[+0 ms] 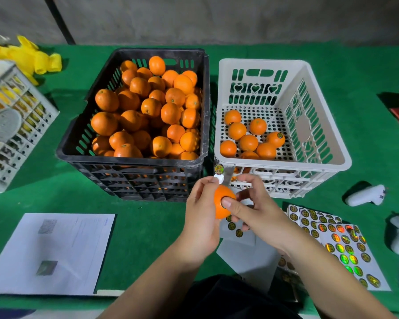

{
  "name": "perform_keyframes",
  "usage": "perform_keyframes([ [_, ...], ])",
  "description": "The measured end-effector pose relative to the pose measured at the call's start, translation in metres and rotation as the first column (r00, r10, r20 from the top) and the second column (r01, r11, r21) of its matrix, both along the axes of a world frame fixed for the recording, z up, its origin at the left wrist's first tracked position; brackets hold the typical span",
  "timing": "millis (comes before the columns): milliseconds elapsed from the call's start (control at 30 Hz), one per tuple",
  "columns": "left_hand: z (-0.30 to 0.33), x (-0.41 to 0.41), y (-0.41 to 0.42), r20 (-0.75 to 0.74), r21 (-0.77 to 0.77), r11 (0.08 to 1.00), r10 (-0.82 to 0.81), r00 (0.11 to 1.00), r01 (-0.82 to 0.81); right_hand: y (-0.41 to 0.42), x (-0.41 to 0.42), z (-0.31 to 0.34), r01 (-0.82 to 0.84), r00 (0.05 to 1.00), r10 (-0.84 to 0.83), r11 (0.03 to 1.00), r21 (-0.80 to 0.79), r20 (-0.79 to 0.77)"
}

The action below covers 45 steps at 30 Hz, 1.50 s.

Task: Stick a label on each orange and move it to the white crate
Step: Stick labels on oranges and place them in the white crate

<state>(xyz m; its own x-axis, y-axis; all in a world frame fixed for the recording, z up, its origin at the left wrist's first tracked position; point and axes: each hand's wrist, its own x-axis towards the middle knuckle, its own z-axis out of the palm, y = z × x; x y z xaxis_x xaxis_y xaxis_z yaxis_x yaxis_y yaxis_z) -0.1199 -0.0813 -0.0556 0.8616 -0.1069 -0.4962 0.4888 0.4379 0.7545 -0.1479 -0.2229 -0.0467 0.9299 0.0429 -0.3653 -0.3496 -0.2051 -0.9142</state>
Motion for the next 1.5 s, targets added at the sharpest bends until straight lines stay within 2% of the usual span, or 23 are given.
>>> perform_keyframes([
  [100,0.007,0.0,0.002,0.048,-0.123,0.99,-0.059,0.997,0.065,0.008,-0.007,-0.004,0.046,0.999,-0.048,0.954,0.296,-0.001],
  [167,0.013,0.003,0.004,0.106,-0.183,0.978,-0.084,0.991,0.103,0.011,-0.009,-0.004,0.126,0.985,-0.158,0.935,0.33,0.071],
  [267,0.016,0.011,0.01,0.185,-0.132,0.987,-0.066,0.981,0.092,0.007,-0.005,0.007,0.166,0.945,-0.21,0.969,0.183,0.251],
  [367,0.014,0.017,0.017,0.196,-0.084,0.996,-0.018,0.981,0.035,-0.011,0.018,0.031,0.219,0.907,-0.257,0.965,0.146,0.333],
  [467,0.01,0.019,0.022,0.188,-0.099,0.995,0.0,0.982,0.018,-0.038,0.054,0.045,0.297,0.872,-0.245,0.953,-0.06,0.423],
  [533,0.011,0.018,0.021,0.233,-0.051,0.998,-0.03,0.972,0.043,-0.055,0.079,0.048,0.306,0.894,-0.18,0.914,-0.265,0.41],
  [600,0.014,0.016,0.018,0.277,0.034,0.997,-0.073,0.958,0.066,-0.062,0.095,0.047,0.197,0.964,-0.074,0.842,-0.502,0.255],
  [667,0.015,0.017,0.018,0.318,0.125,0.989,-0.112,0.942,0.076,-0.06,0.094,0.045,0.187,0.97,-0.046,0.768,-0.612,0.239],
  [700,0.016,0.017,0.018,0.339,0.177,0.981,-0.135,0.931,0.077,-0.056,0.088,0.045,0.229,0.951,-0.053,0.781,-0.581,0.305],
  [733,0.016,0.018,0.019,0.36,0.232,0.97,-0.156,0.92,0.074,-0.048,0.08,0.045,0.248,0.928,-0.068,0.845,-0.474,0.365],
  [800,0.016,0.021,0.021,0.395,0.341,0.938,-0.204,0.896,0.063,-0.028,0.063,0.045,0.138,0.928,-0.075,0.979,-0.151,0.365],
  [867,0.016,0.026,0.024,0.43,0.445,0.893,-0.284,0.857,0.073,-0.012,0.053,0.038,0.025,0.945,-0.044,0.998,0.062,0.324],
  [1000,0.016,0.038,0.03,0.414,0.578,0.802,-0.45,0.792,0.153,-0.001,0.052,0.025,0.097,0.929,-0.12,0.992,0.084,0.349],
  [1100,0.021,0.045,0.039,0.377,0.642,0.738,-0.54,0.753,0.207,-0.001,0.052,0.023,0.102,0.93,-0.157,0.979,0.177,0.332],
  [1200,0.039,0.059,0.054,0.406,0.709,0.659,-0.673,0.619,0.251,-0.001,0.054,0.021,0.142,0.916,-0.251,0.932,0.334,0.312],
  [1233,0.045,0.067,0.061,0.445,0.701,0.669,-0.681,0.582,0.247,-0.001,0.054,0.021,0.164,0.911,-0.291,0.906,0.391,0.293],
  [1300,0.054,0.091,0.074,0.515,0.686,0.707,-0.638,0.572,0.171,0.0,0.056,0.023,0.189,0.903,-0.336,0.87,0.455,0.269],
  [1333,0.053,0.11,0.08,0.507,0.75,0.658,-0.638,0.58,0.067,0.001,0.055,0.023,0.193,0.901,-0.342,0.866,0.462,0.266],
  [1367,0.05,0.132,0.085,0.453,0.85,0.523,-0.666,0.592,-0.062,0.002,0.055,0.023,0.194,0.901,-0.344,0.865,0.462,0.265],
  [1400,0.047,0.154,0.09,0.343,0.936,0.317,-0.707,0.618,-0.156,0.002,0.055,0.023,0.195,0.902,-0.344,0.864,0.465,0.262],
  [1433,0.042,0.174,0.095,0.169,0.984,0.09,-0.735,0.657,-0.153,0.003,0.054,0.023,0.196,0.902,-0.347,0.86,0.471,0.258],
  [1467,0.036,0.191,0.099,-0.055,0.99,-0.128,-0.732,0.679,-0.058,0.004,0.054,0.023,0.197,0.902,-0.349,0.858,0.475,0.256],
  [1500,0.031,0.202,0.102,-0.298,0.939,-0.337,-0.701,0.648,0.068,0.005,0.053,0.022,0.2,0.901,-0.351,0.857,0.474,0.254],
])
